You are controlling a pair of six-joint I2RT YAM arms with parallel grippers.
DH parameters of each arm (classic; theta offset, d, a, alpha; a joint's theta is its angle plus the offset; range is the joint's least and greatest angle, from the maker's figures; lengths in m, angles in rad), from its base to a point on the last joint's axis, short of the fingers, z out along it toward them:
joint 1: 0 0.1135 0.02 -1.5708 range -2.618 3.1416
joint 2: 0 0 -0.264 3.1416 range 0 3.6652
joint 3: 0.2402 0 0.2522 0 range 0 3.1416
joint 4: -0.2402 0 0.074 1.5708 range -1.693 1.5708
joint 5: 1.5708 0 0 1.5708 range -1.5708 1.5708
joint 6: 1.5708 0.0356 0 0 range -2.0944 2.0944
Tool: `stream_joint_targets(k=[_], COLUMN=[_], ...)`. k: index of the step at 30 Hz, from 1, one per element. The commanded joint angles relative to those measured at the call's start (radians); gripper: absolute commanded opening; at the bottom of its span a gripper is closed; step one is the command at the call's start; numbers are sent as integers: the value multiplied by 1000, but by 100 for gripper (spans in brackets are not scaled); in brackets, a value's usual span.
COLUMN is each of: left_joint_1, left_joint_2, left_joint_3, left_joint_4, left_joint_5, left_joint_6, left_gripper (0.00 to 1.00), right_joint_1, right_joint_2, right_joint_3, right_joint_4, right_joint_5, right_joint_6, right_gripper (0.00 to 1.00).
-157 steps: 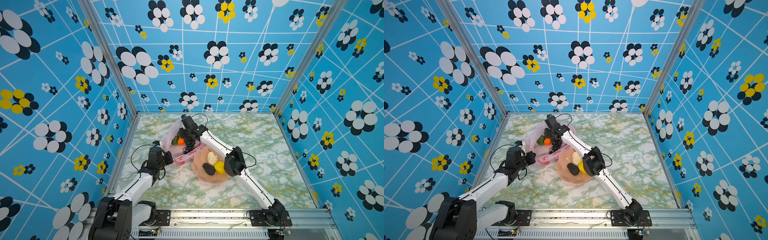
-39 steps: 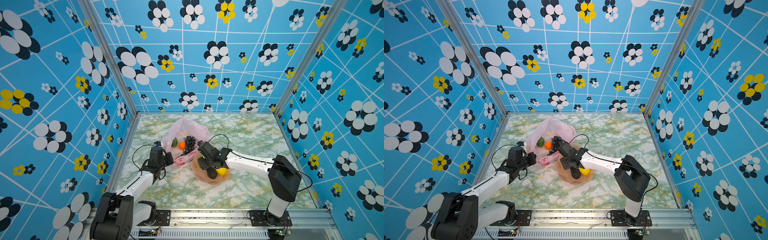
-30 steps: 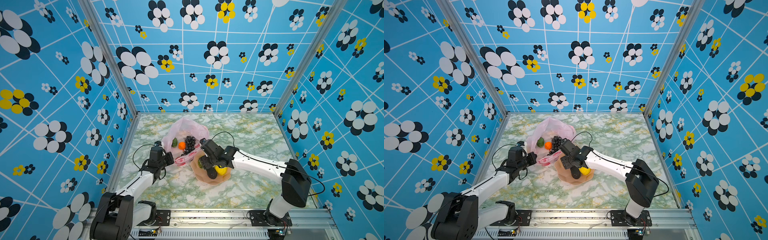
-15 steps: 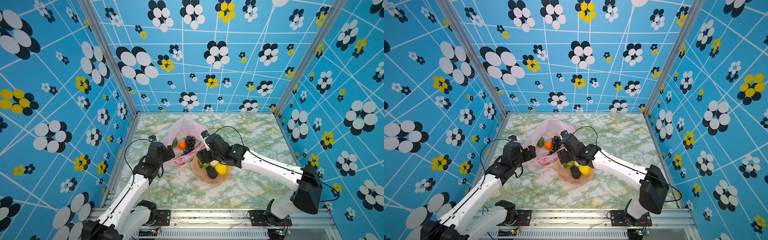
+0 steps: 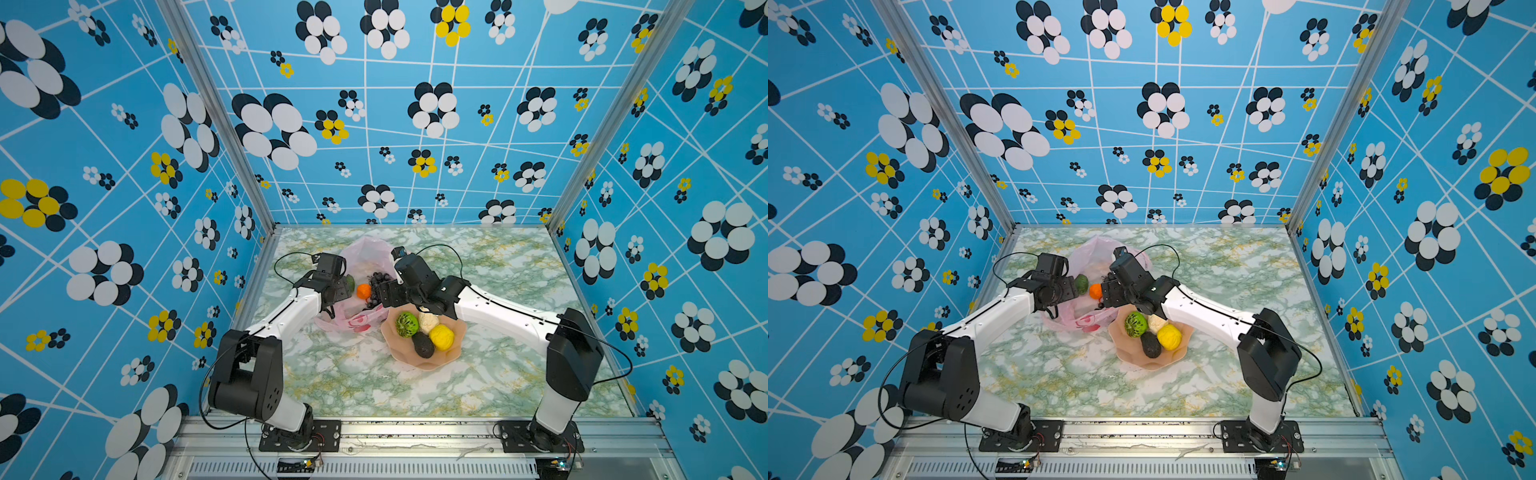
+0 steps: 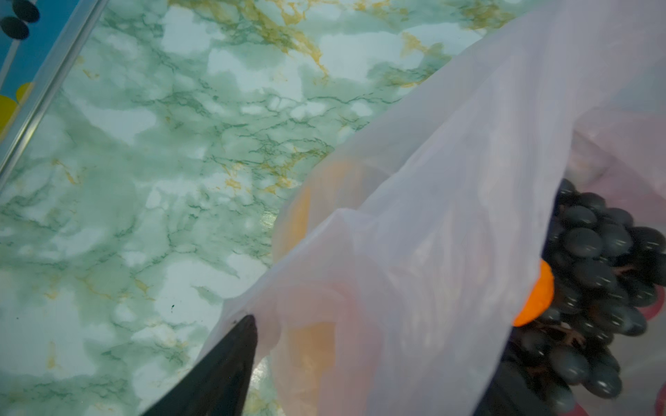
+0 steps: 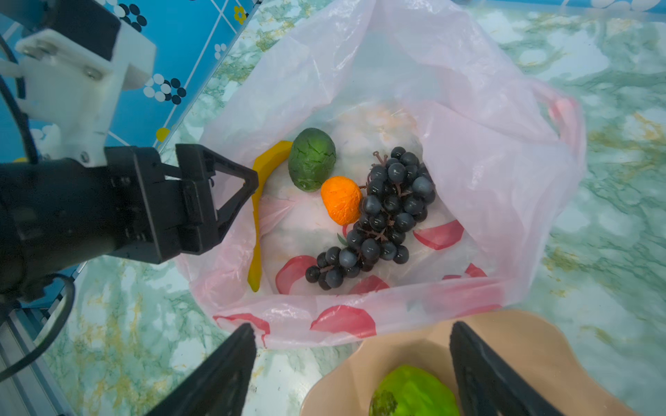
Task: Take fruits out of the plastic bag
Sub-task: Pick up the fruit from the plastic bag.
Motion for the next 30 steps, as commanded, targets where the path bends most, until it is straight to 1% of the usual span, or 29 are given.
stream_joint_targets(k=[1,3,4,5,8,13,16,20,25,30], left_joint_1=[48,82,97,109,132,146,151,163,172,178], left_joint_2=[-4,-17,-26,-41,-94,-194,-259,-314,-331,-327], left_joint_3=[-5,-38,-57,-81,-152,-268,-328,-383,-411,-426], left_joint_4=[63,101,121,142,192,267,284,307,313,341], left_joint_5=[91,149,174,187,199,222,210,224,238,260], left_joint_6=[-37,-65,-75,-86,-101,-111,-122,-122,-103,-75], left_gripper=[61,48,39,33,21,8,4,1,0,0], right_joint_1=[4,3,3,3,5,6,12,22,34,38], right_joint_2=[60,104,131,158,238,380,465,560,659,770], right_joint_3=[71,117,157,183,270,442,555,682,803,960], right_joint_4=[27,20,15,13,-5,-66,-114,-167,-205,-269], right_joint_5=[-38,-53,-67,-79,-117,-150,-159,-150,-140,-89], right_joint_6=[32,30,25,23,4,-36,-65,-96,-128,-157], right_gripper=[86,85,83,82,78,71,68,66,66,69])
